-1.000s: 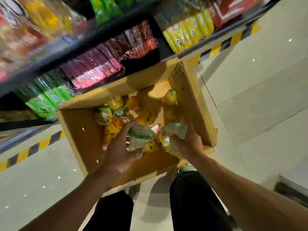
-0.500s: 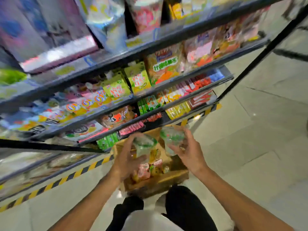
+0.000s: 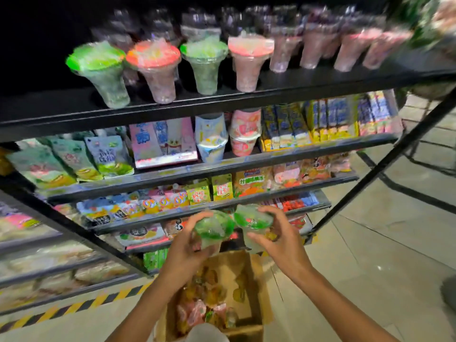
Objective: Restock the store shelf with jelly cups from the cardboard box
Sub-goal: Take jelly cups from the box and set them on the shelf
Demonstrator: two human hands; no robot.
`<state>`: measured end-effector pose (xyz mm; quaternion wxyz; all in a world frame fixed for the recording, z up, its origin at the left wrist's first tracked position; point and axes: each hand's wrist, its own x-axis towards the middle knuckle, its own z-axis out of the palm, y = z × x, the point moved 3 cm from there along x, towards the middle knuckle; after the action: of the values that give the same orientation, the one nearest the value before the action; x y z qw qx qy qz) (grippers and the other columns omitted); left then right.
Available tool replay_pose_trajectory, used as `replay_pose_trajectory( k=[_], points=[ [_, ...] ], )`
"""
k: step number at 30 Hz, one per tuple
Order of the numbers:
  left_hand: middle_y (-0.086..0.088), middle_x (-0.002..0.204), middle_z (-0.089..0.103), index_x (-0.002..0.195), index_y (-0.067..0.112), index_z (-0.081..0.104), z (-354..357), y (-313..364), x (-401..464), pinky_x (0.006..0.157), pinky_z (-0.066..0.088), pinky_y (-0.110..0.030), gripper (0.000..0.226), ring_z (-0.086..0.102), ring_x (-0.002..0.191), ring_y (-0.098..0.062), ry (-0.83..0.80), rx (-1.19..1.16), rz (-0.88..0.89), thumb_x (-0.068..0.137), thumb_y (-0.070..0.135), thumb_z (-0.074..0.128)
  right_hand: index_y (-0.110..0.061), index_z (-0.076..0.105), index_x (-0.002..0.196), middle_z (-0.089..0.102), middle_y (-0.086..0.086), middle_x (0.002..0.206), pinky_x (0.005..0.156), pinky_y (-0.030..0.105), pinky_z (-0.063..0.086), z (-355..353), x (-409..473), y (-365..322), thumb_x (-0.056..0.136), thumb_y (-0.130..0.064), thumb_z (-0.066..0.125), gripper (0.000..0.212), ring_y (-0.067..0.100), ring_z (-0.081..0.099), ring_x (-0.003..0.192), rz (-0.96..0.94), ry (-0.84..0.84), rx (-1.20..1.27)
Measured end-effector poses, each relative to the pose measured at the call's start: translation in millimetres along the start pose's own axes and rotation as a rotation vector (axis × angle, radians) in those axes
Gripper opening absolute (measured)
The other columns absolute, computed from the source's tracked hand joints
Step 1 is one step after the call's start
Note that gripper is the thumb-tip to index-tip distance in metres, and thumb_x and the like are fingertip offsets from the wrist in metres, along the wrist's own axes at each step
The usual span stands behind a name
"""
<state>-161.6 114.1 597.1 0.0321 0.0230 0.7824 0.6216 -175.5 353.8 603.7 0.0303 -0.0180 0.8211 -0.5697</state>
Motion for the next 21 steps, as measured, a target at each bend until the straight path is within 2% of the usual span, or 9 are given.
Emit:
replay_pose_trajectory(
  k=[3,5,8,11,13,16,18,21],
  points=[
    [0.014,0.124,0.068,0.127,0.026,0.059,-8.4,31.9,10.4,0.096,0.054,-0.027,0.066,0.066,0.115,-0.007,0.008,-0.033,0.052,0.074,-0.004,0.083,-0.038,0.055,0.125,0.064,-0.019,0.126,0.094,0.047,0.057,-10.7,0.7,-34.0,0.080,-0.025,0.085,0.056,0.011,0.066,0.113,-0.089,0.066,0.031],
    [0.010,0.132,0.064,0.130,0.027,0.059,-13.3,54.9,17.3,0.102,0.052,-0.032,0.068,0.063,0.121,-0.010,0.011,-0.029,0.116,0.075,-0.002,0.084,-0.038,0.055,0.125,0.065,-0.016,0.123,0.092,0.050,0.057,-23.2,6.2,-49.6,0.080,-0.022,0.086,0.056,0.015,0.066,0.111,-0.135,0.087,0.055],
    [0.020,0.133,0.060,0.134,0.028,0.055,-16.0,97.1,27.5,0.102,0.046,-0.018,0.066,0.059,0.122,-0.002,-0.012,0.000,0.208,0.078,0.007,0.083,-0.038,0.055,0.130,0.067,-0.004,0.120,0.087,0.056,0.056,-48.8,19.2,-74.7,0.080,-0.031,0.086,0.060,0.029,0.067,0.106,-0.201,0.112,0.023],
    [0.028,0.131,0.058,0.132,0.033,0.055,-11.8,136.3,39.5,0.098,0.045,-0.014,0.066,0.058,0.119,0.004,0.030,0.044,0.305,0.078,0.005,0.083,-0.037,0.055,0.129,0.064,-0.007,0.129,0.094,0.052,0.055,-78.1,36.4,-98.9,0.081,-0.027,0.085,0.058,0.022,0.065,0.115,-0.298,0.135,0.013],
    [0.027,0.136,0.055,0.134,0.036,0.054,-3.8,157.9,51.1,0.105,0.045,-0.025,0.066,0.054,0.127,0.000,0.055,0.085,0.366,0.080,0.011,0.083,-0.034,0.056,0.126,0.068,-0.006,0.121,0.087,0.050,0.057,-99.7,48.6,-112.0,0.080,-0.022,0.086,0.056,0.020,0.068,0.106,-0.349,0.151,0.035],
    [0.026,0.138,0.055,0.135,0.035,0.054,16.3,184.6,70.4,0.107,0.046,-0.033,0.064,0.054,0.128,-0.003,0.112,0.133,0.428,0.081,0.015,0.082,-0.032,0.056,0.125,0.066,-0.008,0.119,0.080,0.036,0.058,-134.3,69.7,-125.0,0.082,-0.018,0.084,0.054,0.012,0.067,0.097,-0.434,0.126,0.045],
    [0.023,0.138,0.055,0.137,0.031,0.053,37.3,201.7,82.9,0.107,0.046,-0.033,0.064,0.055,0.127,-0.005,0.156,0.135,0.451,0.082,0.013,0.082,-0.030,0.056,0.123,0.067,-0.016,0.118,0.081,0.025,0.054,-161.0,85.5,-131.2,0.081,-0.012,0.084,0.054,0.007,0.067,0.099,-0.481,0.104,0.067],
    [0.019,0.129,0.061,0.136,0.038,0.052,71.0,221.7,107.3,0.101,0.051,-0.034,0.067,0.062,0.115,-0.009,0.212,0.156,0.464,0.082,0.012,0.082,-0.020,0.056,0.123,0.066,-0.029,0.104,0.075,0.012,0.048,-203.8,111.9,-138.6,0.081,-0.005,0.083,0.052,-0.003,0.064,0.086,-0.518,0.069,0.076]
  ],
)
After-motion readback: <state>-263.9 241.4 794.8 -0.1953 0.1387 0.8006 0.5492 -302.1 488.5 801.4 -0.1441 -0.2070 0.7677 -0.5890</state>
